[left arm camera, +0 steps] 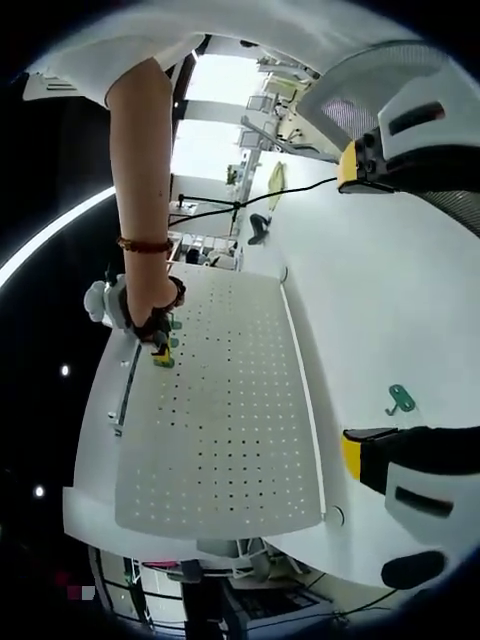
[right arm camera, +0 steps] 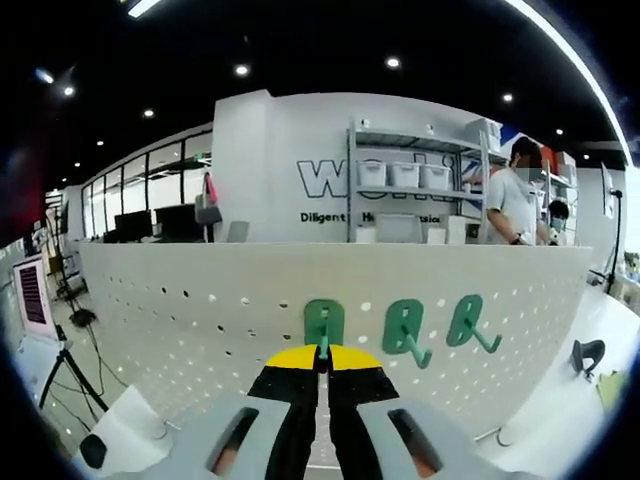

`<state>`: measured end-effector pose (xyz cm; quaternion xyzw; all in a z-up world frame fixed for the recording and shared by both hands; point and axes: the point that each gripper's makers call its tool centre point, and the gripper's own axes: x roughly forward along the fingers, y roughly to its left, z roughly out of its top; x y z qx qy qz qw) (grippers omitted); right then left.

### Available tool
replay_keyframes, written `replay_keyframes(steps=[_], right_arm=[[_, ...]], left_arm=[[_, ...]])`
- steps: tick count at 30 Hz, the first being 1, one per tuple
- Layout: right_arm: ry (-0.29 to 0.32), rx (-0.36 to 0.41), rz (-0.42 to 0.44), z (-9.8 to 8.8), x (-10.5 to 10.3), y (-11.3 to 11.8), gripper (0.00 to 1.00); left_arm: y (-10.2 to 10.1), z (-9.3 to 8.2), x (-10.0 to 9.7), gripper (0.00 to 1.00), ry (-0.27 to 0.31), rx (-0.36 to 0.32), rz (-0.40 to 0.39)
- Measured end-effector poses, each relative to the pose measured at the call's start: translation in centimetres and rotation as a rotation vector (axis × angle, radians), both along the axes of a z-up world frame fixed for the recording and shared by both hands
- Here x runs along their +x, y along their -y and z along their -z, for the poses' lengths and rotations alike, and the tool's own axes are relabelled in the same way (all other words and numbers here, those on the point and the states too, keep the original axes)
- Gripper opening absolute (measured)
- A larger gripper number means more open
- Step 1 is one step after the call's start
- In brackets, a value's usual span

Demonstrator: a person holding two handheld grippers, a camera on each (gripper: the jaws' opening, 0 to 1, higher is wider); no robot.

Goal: Insert the hook assembly into the mounting plate slot until the hook locks in place.

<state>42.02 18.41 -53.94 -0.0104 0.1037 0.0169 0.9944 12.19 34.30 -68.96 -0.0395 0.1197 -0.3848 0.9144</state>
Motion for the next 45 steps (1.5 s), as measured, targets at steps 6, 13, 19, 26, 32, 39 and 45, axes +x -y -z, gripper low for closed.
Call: replay_keyframes(steps=[6, 13, 19, 26, 32, 39, 45], right_arm=[[0.008, -0.034, -0.002, 0.0, -0.2, 0.0, 0.01], [0.023, -0.071, -0.031, 0.4, -0.5, -0.6, 0.09], [0.014, -0.071, -0.070, 1.0, -1.1, -0.9, 0.12], [0.007, -0.069, -0.082, 1.9, -2.1, -0.9, 0.14], [0.007, -0.060, -0.090, 2.1, -2.8, -0.7, 0.15], [-0.011, -0.021, -0.107, 3.2, -3.8, -0.4, 0.16], [-0.014, -0.004, -0.121, 3.9, -4.7, -0.3, 0.16]], left_arm=[[0.3, 0.0, -0.2, 1.00, 0.000, 0.005, 0.007], [-0.1, -0.5, 0.0, 1.00, 0.010, 0.001, -0.008], [-0.2, -0.3, 0.2, 1.00, 0.009, 0.021, -0.022], [-1.1, 0.0, 0.7, 0.97, -0.015, -0.001, -0.095], [-1.3, 0.6, 0.5, 0.96, -0.024, 0.033, -0.109], [-1.4, 1.7, 0.5, 0.95, -0.059, 0.037, -0.129], [-1.3, 2.4, 0.7, 0.93, -0.080, 0.056, -0.134]])
